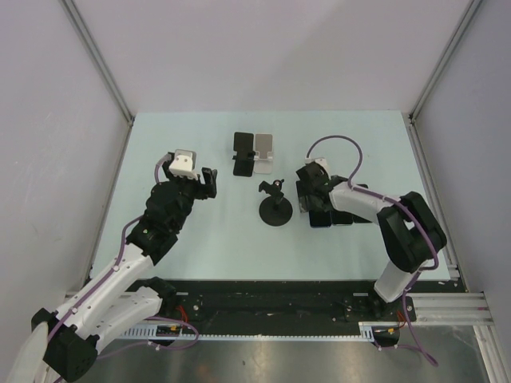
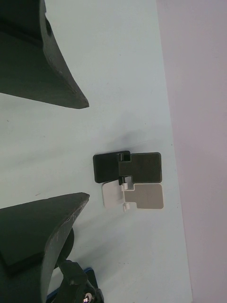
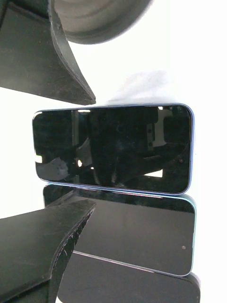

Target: Remove the phone from the phone stand

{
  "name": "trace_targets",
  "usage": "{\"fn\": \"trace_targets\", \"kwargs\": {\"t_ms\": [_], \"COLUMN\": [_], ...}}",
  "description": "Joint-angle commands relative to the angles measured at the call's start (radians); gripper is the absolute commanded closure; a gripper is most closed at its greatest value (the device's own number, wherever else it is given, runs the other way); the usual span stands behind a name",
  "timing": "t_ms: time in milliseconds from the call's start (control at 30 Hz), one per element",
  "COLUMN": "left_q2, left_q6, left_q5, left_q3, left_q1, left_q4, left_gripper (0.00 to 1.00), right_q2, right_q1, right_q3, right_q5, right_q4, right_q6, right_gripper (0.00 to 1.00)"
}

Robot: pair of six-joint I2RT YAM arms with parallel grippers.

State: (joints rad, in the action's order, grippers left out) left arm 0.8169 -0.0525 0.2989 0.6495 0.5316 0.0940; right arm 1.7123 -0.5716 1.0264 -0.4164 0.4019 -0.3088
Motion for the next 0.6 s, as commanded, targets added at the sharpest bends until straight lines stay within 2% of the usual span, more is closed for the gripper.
{"fn": "trace_targets", "kwargs": {"t_ms": [0,233,567], "left_q2": [-0.019,-0.015,-0.007], "left_q6": [-0.003,-0.007,-0.006], "left_q5": [-0.021,-0.035,-0.043], "left_q3": [-0.008,-0.007,-0.007], "left_q1": [-0.005,-0.004,-0.004], "left_q4": [0.027,0.026,0.024], "left_gripper": [0.23,0.23,0.2], "right_q2": [-0.135,-0.252,-0.372], "right_q1": [0.012,0.019,-0.022], "right_q3": [0.012,-0.002,-0.245], "right_q5": [0.076,0.178,0.287], "right_q4": [0.023,0.1,0.055], "right_q6": [-0.018,-0.082,-0.223], "right_gripper": [0.14,0.15,0.18]}}
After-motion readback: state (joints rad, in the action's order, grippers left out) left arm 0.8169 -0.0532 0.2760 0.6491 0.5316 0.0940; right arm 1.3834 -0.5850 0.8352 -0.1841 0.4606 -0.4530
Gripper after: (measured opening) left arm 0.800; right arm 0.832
